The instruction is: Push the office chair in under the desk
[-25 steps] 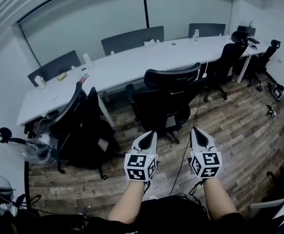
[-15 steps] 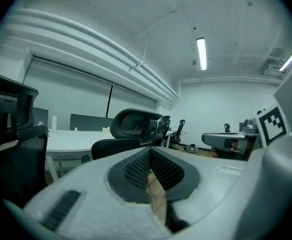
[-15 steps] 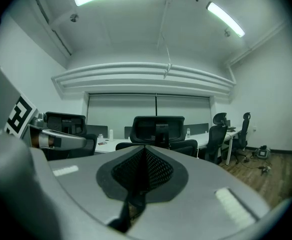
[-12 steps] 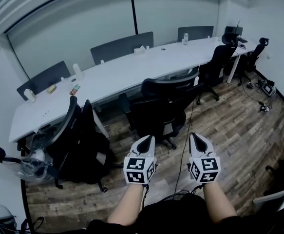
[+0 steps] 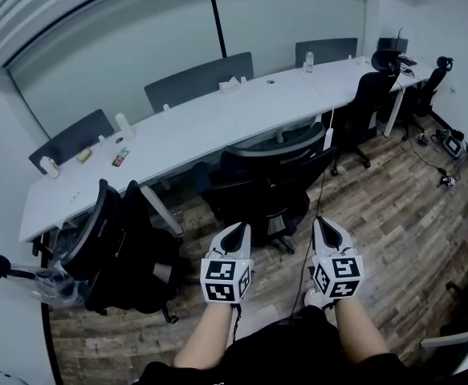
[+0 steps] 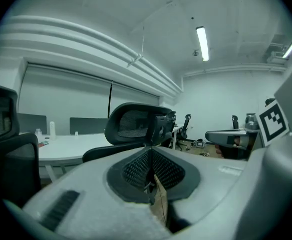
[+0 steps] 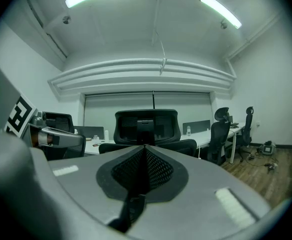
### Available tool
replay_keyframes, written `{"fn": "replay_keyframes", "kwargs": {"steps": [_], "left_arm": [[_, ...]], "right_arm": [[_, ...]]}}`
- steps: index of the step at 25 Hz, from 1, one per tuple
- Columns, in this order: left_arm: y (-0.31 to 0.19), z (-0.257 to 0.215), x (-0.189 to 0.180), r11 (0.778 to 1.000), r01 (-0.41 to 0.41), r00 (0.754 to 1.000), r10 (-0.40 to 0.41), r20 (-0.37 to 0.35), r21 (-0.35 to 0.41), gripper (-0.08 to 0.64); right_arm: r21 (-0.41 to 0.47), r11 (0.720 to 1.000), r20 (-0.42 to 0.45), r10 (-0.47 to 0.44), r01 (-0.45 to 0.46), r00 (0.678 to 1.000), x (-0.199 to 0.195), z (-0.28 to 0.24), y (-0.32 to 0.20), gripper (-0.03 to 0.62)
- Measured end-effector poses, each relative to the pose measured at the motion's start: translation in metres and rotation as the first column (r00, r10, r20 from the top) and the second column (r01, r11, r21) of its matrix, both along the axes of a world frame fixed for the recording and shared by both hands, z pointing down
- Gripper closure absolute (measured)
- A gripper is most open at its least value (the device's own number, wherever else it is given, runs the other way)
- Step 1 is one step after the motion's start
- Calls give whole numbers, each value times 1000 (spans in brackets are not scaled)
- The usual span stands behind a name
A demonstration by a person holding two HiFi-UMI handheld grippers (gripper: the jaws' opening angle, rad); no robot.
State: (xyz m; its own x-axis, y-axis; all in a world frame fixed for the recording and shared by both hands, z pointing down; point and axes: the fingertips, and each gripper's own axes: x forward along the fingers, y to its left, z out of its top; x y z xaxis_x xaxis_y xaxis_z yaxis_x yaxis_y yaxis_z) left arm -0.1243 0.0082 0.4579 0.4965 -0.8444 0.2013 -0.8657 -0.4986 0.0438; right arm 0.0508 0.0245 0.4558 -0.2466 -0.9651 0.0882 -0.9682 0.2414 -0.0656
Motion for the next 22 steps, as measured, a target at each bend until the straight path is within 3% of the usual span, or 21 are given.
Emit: {"fn": "replay_keyframes", "kwargs": {"steps": [6, 13, 16, 19, 22], "left_arm": [[-61, -9, 32, 999, 39, 999, -39, 37, 5, 523], [-105, -10, 72, 998, 55, 996, -56, 75, 15, 451], [-116, -4, 91, 998, 55, 996, -55, 71, 5, 417], [-127, 6, 104, 997, 75, 994, -74, 77, -7, 394], [-133, 17, 107, 992, 124, 988, -121, 99, -16, 383]], "right_arm": [[11, 998, -2, -62, 62, 998, 43, -9, -76, 571], [-19, 976, -40, -218, 218, 975, 64, -7, -137, 546], [-36, 944, -45, -329, 328, 943, 60, -2, -150, 527], [-48, 885, -39, -465, 464, 884, 44, 3, -156, 496], [-60, 839, -82, -544, 541, 835, 31, 11, -163, 475]]}}
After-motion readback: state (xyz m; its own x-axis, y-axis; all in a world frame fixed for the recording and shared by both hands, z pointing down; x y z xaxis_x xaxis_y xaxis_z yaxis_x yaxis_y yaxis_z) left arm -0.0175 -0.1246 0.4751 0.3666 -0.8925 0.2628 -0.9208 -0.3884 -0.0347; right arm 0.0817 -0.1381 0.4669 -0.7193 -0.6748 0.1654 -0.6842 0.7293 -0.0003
